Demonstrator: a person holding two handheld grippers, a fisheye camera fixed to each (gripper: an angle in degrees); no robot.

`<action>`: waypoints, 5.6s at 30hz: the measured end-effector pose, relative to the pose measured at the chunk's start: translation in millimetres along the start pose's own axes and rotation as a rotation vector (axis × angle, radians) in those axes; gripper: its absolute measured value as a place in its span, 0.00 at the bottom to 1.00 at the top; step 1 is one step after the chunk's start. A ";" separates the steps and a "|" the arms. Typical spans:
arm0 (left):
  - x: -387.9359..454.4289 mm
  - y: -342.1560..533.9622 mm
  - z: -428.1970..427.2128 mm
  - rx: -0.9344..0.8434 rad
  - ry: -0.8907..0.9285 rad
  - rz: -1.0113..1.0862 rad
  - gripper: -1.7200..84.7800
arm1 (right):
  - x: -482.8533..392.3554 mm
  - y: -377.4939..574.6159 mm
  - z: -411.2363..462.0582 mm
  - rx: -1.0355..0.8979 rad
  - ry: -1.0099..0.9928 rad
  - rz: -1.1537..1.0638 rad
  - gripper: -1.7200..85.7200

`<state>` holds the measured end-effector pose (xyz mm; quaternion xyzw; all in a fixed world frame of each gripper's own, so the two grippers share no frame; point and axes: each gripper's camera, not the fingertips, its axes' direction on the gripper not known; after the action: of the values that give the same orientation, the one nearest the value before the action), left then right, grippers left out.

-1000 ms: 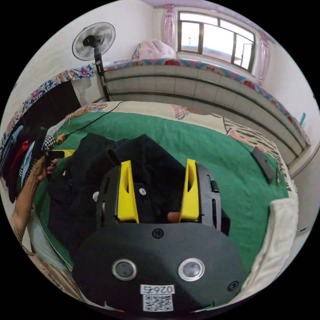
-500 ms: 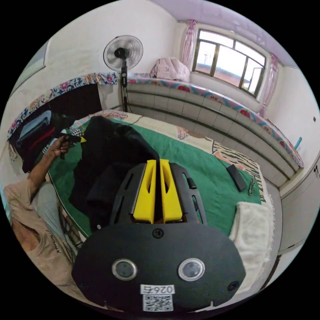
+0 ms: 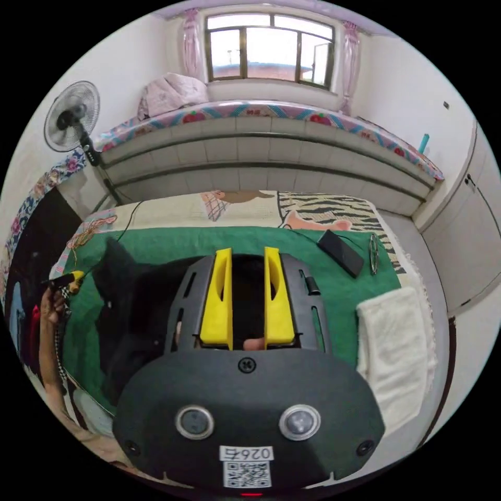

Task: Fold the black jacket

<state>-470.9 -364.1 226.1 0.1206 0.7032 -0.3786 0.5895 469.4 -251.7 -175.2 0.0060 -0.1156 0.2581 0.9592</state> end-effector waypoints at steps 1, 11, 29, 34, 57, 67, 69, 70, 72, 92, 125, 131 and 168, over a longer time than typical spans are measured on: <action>2.2 16.1 7.2 -0.007 0.017 0.042 0.10 | -2.8 11.7 -4.1 0.008 -0.006 -0.030 0.06; -3.5 177.0 85.9 -0.210 0.048 0.020 0.25 | -58.3 212.2 -2.2 -0.070 -0.007 -0.421 0.15; 30.7 307.6 67.6 0.077 -0.103 0.162 0.14 | 14.9 274.9 -21.0 -0.189 -0.115 -0.191 0.07; 117.6 281.6 158.8 -0.076 -0.112 0.497 0.29 | -106.7 230.1 -2.3 -0.052 -0.350 -0.558 0.13; 122.9 328.7 370.7 -0.602 0.045 0.788 0.02 | -194.4 201.5 144.6 -0.397 -0.612 -0.739 0.03; 142.9 306.5 382.8 -0.676 -0.021 0.955 0.02 | -201.7 177.8 203.8 -0.453 -0.509 -0.592 0.07; 145.0 297.3 379.7 -0.680 -0.111 0.986 0.02 | -188.7 175.8 200.1 -0.416 -0.545 -0.568 0.03; 145.5 285.8 375.9 -0.663 -0.124 0.980 0.03 | -184.6 175.9 197.9 -0.406 -0.546 -0.562 0.02; 148.1 266.2 369.3 -0.592 -0.074 0.961 0.05 | -167.9 176.9 192.5 -0.392 -0.543 -0.530 0.01; 165.0 326.2 450.4 -0.860 -0.067 0.999 0.03 | -168.4 231.9 125.4 -0.255 -0.507 -0.618 0.09; 3.0 109.0 188.9 -0.006 0.058 0.200 0.01 | -206.0 190.8 142.1 -0.328 -0.303 -0.652 0.01; 37.6 165.8 110.6 0.158 -0.004 0.279 0.01 | -222.7 268.9 38.9 -0.367 -0.515 -0.928 0.01; -35.4 -3.1 148.3 -0.019 -0.212 0.140 0.32 | 201.0 70.7 93.6 -0.160 -0.406 0.164 0.17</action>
<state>-353.6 -456.5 257.2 0.1230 0.6304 -0.3407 0.6866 582.7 -97.8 -42.3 -0.0278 -0.3265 0.3186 0.8895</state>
